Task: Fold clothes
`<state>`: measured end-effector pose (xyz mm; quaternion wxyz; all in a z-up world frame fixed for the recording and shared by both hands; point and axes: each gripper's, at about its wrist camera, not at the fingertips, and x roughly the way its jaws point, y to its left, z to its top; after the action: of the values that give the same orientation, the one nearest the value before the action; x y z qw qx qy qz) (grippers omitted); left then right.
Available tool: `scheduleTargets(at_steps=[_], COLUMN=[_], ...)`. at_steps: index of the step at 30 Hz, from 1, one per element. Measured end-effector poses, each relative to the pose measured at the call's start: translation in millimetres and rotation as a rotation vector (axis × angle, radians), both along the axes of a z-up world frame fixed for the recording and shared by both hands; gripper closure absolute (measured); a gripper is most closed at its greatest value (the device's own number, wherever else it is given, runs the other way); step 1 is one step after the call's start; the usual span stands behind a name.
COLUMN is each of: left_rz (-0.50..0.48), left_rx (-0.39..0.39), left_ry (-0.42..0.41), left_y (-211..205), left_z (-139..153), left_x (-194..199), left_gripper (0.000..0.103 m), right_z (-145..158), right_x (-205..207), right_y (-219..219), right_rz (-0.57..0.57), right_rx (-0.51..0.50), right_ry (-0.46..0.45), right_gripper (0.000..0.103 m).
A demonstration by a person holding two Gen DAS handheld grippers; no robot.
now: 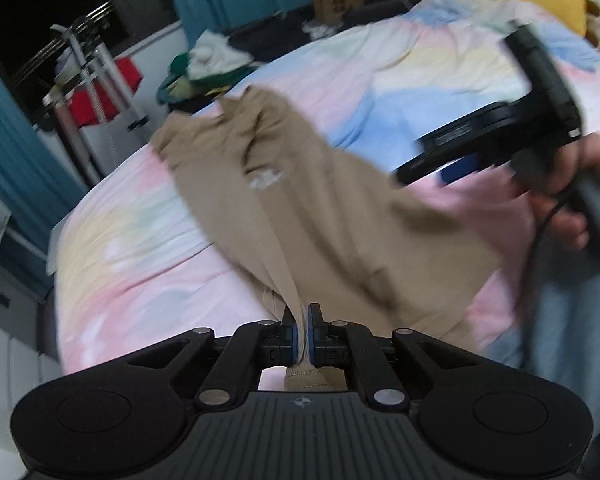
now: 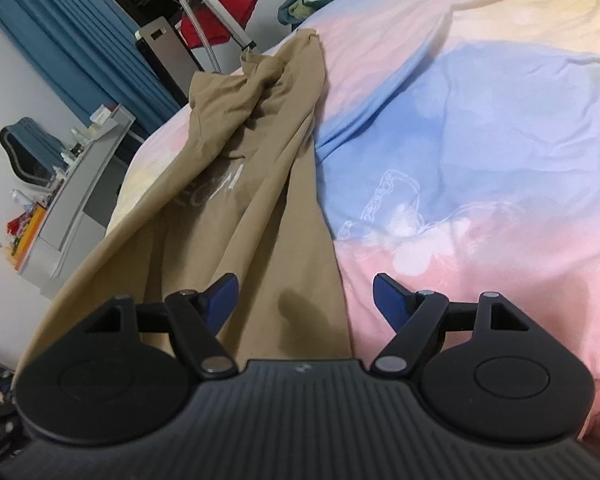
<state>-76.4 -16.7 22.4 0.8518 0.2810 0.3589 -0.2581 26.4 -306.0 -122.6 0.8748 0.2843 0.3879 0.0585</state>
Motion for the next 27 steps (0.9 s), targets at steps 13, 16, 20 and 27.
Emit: scheduleTargets(at_steps=[13,16,20,27], left_rz=[-0.094,-0.039,0.164,0.434], left_rx=[-0.138,-0.31,-0.558,-0.51], left_ry=[0.167,0.223,0.275,0.468], left_y=[-22,11,62,85], left_z=[-83,-72,-60,-95], left_x=[31,40,64,104], left_gripper=[0.048,0.032,0.023,0.026], right_z=[-15,-19,-23,-34], right_x=[2,4,7,2], right_y=[-2,0,5,0], right_rz=[0.045,0.052,0.073,0.114], right_rx=[0.128,0.143,0.161,0.339], right_ry=[0.096,0.123,0.153,0.208], right_gripper=[0.026,0.027,0.026,0.026])
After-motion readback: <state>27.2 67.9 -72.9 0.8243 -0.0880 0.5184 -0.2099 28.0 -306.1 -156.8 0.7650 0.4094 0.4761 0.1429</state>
